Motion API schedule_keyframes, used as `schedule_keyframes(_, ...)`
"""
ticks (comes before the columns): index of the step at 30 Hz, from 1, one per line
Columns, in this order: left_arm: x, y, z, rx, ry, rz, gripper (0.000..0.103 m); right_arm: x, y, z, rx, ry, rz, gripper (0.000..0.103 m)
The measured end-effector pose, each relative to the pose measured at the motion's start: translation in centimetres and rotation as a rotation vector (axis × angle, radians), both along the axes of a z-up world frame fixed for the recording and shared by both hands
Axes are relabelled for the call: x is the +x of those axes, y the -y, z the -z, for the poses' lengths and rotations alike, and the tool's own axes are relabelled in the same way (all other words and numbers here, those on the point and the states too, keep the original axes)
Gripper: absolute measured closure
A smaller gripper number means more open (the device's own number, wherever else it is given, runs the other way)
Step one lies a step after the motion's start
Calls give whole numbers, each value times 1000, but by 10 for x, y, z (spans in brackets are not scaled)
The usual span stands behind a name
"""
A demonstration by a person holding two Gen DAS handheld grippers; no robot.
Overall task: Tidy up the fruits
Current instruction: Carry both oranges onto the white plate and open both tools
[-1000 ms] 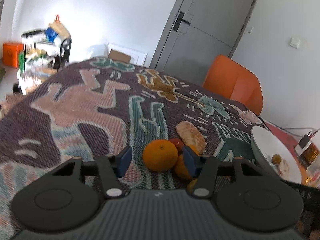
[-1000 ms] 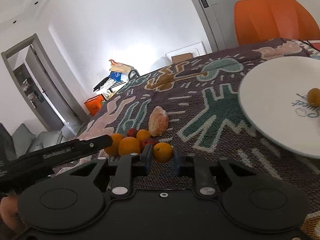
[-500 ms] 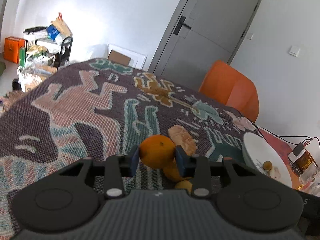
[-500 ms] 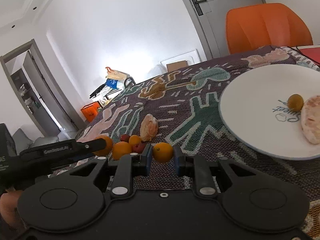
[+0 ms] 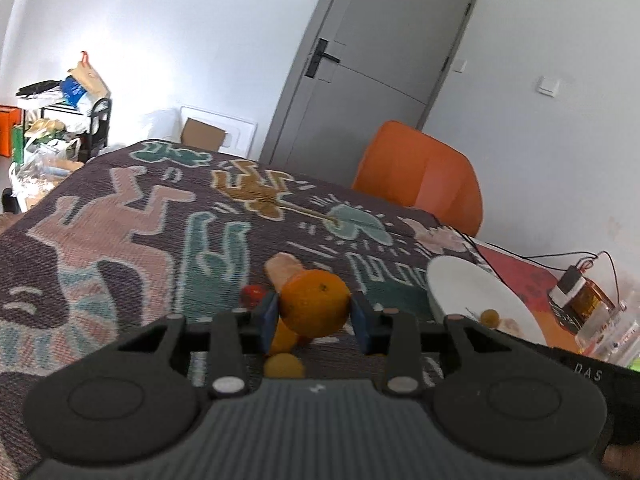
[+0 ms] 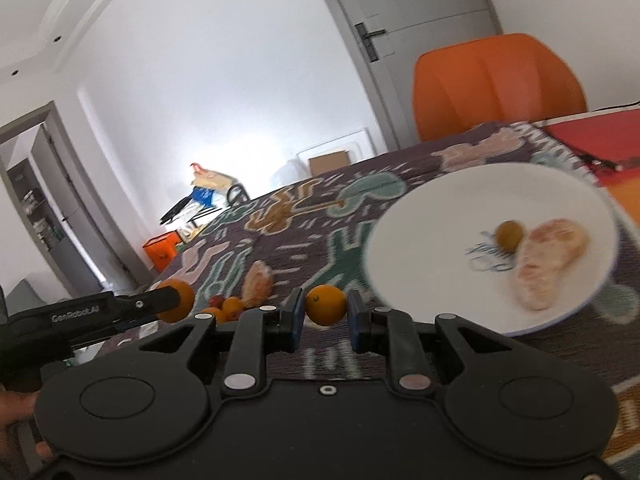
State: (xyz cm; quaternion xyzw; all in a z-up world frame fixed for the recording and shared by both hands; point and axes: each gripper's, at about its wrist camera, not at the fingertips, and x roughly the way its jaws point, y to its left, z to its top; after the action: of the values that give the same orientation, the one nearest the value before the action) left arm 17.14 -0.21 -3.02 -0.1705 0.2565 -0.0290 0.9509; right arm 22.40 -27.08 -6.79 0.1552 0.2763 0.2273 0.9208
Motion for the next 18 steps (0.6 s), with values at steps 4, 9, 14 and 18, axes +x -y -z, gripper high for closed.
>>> schedule_keyframes(4, 0, 15, 0, 6, 4, 24, 66, -1, 20, 1, -9, 2, 40, 82)
schedule_keyframes(9, 1, 32, -1, 18, 13, 60, 66, -1, 41, 5, -16, -1, 83, 82)
schedule_keyframes(14, 4, 46, 0, 27, 10, 89, 66, -1, 54, 8, -18, -9, 113, 82)
schedule_keyframes(18, 8, 56, -1, 38, 11, 110, 66, -1, 59, 10, -9, -7, 128, 71)
